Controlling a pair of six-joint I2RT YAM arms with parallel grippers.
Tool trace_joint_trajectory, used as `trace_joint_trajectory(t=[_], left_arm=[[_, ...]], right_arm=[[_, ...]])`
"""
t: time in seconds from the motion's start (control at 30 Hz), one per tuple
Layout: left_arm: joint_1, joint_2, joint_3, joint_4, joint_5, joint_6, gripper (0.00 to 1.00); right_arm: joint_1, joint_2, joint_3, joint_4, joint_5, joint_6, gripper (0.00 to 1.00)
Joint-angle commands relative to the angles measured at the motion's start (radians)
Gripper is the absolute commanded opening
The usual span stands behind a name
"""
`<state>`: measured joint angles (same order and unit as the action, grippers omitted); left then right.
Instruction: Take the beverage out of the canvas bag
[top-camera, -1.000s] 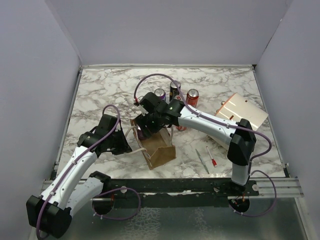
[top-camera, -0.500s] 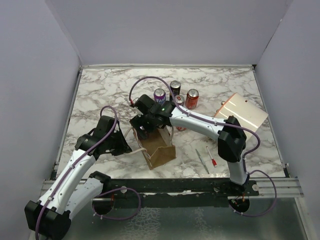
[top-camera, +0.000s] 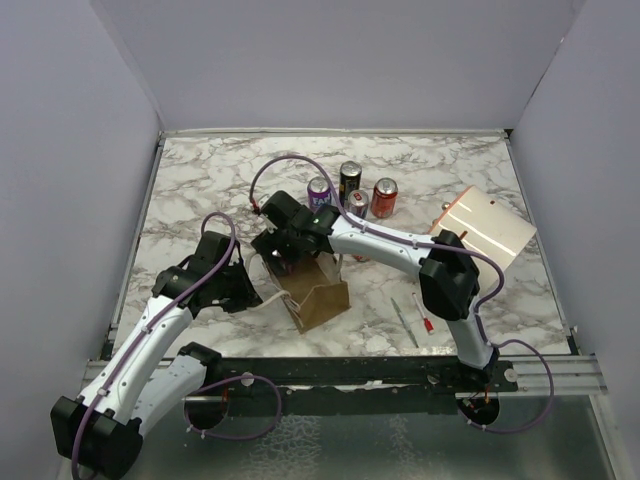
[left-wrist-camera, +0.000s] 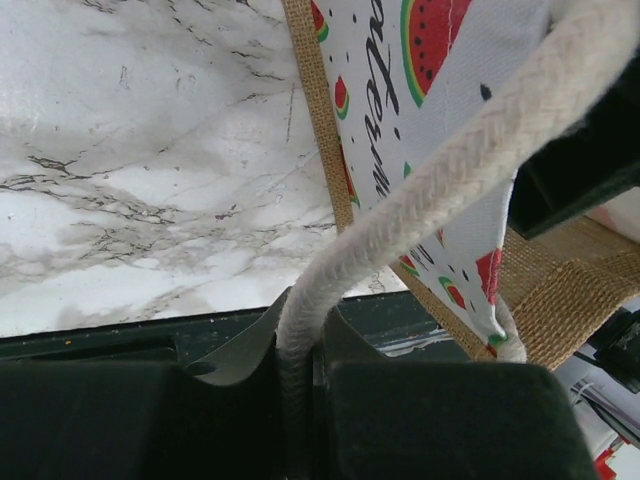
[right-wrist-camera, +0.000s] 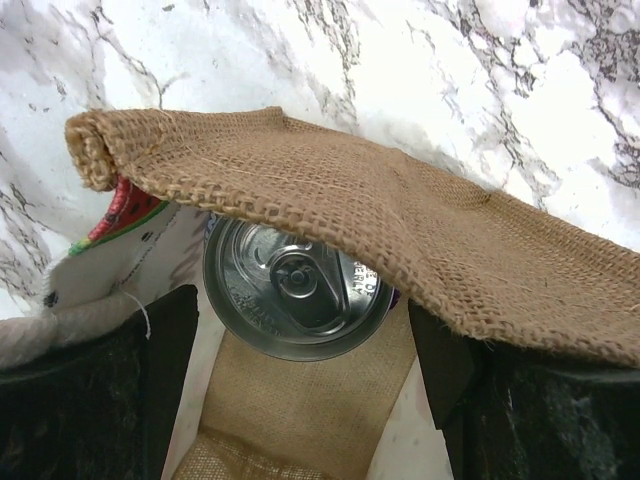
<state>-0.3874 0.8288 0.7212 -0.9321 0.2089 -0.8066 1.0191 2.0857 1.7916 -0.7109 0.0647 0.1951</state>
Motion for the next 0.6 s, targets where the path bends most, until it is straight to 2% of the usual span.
trace_joint_trajectory(t=[0.0, 0.3, 0.57], left_arm=[[-0.001, -0.001, 0.007, -0.024, -0.003, -0.004, 0.0], [-0.001, -0.002, 0.021, -0.043, -0.011, 0.002, 0.0], [-0.001, 0.006, 0.03, -0.054, -0.013, 0.01, 0.0]], right_arm=[[0.0, 0.014, -0.032, 0.118, 0.04, -0.026, 0.85], [0.001, -0.099, -0.234, 0.365, 0.028, -0.025, 0.85], [0.001, -0.16, -0.296, 0.454, 0.038, -0.008, 0.85]])
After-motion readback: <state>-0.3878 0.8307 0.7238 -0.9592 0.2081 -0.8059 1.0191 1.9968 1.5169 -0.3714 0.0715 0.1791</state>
